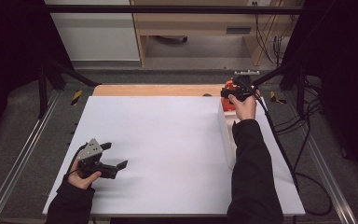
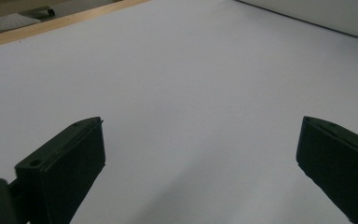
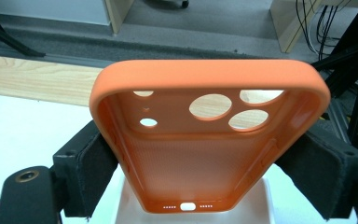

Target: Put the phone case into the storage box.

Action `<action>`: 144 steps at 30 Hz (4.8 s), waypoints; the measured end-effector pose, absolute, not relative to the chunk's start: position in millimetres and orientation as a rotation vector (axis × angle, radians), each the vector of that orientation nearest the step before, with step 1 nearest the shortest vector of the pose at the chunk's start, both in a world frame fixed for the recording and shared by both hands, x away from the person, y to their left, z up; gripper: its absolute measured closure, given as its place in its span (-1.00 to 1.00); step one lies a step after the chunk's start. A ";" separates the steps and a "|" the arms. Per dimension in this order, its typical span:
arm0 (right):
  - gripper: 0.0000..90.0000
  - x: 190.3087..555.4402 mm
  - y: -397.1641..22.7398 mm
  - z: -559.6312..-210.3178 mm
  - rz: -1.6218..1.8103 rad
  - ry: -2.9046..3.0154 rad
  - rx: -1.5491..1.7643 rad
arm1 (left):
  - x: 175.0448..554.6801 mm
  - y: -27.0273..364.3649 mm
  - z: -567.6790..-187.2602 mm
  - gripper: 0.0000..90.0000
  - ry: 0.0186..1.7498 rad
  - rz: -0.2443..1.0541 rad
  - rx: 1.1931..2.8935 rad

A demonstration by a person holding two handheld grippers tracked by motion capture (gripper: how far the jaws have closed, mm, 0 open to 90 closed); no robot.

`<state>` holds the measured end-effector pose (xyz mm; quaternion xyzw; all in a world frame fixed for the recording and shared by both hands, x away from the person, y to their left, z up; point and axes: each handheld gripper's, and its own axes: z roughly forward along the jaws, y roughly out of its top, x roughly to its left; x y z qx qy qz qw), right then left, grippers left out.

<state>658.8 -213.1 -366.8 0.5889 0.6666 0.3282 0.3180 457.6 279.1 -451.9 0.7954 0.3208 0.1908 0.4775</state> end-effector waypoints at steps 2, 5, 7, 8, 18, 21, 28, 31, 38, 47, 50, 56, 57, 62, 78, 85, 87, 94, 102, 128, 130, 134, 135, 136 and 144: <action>-0.65 659.7 -212.7 -369.5 0.863 1.754 1.556 | 457.7 279.3 -452.0 -0.99 0.785 0.466 1.943; -0.65 661.0 -213.5 -373.1 0.852 1.757 1.558 | 457.8 279.2 -452.1 -0.99 0.784 0.464 1.943; -0.65 661.4 -213.6 -375.3 0.847 1.762 1.555 | 457.9 279.2 -452.1 -0.99 0.785 0.464 1.943; -0.65 661.5 -213.4 -376.1 0.849 1.760 1.559 | 457.9 279.2 -452.2 -0.99 0.785 0.464 1.944; -0.65 662.5 -217.4 -387.3 0.846 1.766 1.585 | 458.2 278.6 -452.8 -0.99 0.783 0.464 1.952; -0.65 662.8 -216.1 -388.6 0.848 1.770 1.583 | 458.4 278.2 -453.2 -0.99 0.784 0.463 1.954; -0.65 664.8 -214.8 -392.7 0.835 1.766 1.584 | 458.1 277.9 -453.3 -0.99 0.782 0.464 1.954; -0.65 664.9 -215.3 -394.3 0.841 1.766 1.584 | 458.1 277.9 -453.3 -0.99 0.781 0.464 1.954; -0.66 664.8 -215.7 -396.0 0.847 1.761 1.595 | 458.4 277.4 -453.8 -0.99 0.781 0.462 1.959; -0.67 664.9 -216.2 -396.6 0.855 1.757 1.593 | 458.3 277.1 -453.9 -0.99 0.779 0.463 1.962; -0.67 664.8 -216.5 -396.5 0.858 1.758 1.595 | 458.3 277.1 -453.9 -0.99 0.778 0.462 1.962; -0.80 664.9 -217.2 -394.5 0.891 1.749 1.599 | 458.3 276.9 -454.2 -0.99 0.777 0.459 1.964; -0.84 664.6 -217.8 -393.7 0.894 1.749 1.590 | 458.3 276.7 -454.2 -0.99 0.776 0.459 1.965; -0.93 663.0 -219.6 -390.0 0.917 1.758 1.586 | 458.2 276.6 -454.1 -0.99 0.775 0.457 1.965; -0.95 644.2 -219.7 -373.0 0.968 1.783 1.502 | 458.1 274.7 -454.6 -1.00 0.779 0.454 1.969; -0.96 623.9 -214.2 -362.5 1.029 1.824 1.422 | 457.2 272.6 -453.7 -1.00 0.773 0.447 1.968; -0.96 617.0 -212.6 -358.8 1.061 1.830 1.399 | 456.7 271.8 -453.4 -1.00 0.769 0.444 1.968; -0.98 589.5 -206.6 -349.5 1.177 1.875 1.285 | 455.7 270.1 -452.6 -1.00 0.757 0.442 1.970; -0.97 553.9 -202.3 -342.0 1.285 1.918 1.190 | 454.9 269.5 -451.9 -1.00 0.749 0.438 1.966; -0.99 462.9 -228.8 -388.3 1.439 2.096 0.860 | 451.0 268.1 -447.7 -1.00 0.719 0.435 1.947; -0.99 458.4 -232.9 -393.1 1.449 2.095 0.855 | 450.8 268.2 -447.0 -1.00 0.715 0.433 1.943; -0.99 451.4 -242.7 -399.8 1.451 2.083 0.856 | 450.3 268.2 -446.2 -1.00 0.712 0.433 1.936; -0.99 449.8 -245.3 -401.4 1.453 2.078 0.862 | 450.1 268.1 -446.1 -1.00 0.711 0.433 1.935; -0.99 448.6 -248.1 -403.1 1.453 2.071 0.868 | 449.9 268.1 -446.0 -1.00 0.711 0.433 1.934; -0.99 443.6 -260.9 -413.6 1.435 2.064 0.894 | 449.9 267.7 -445.8 -1.00 0.706 0.434 1.935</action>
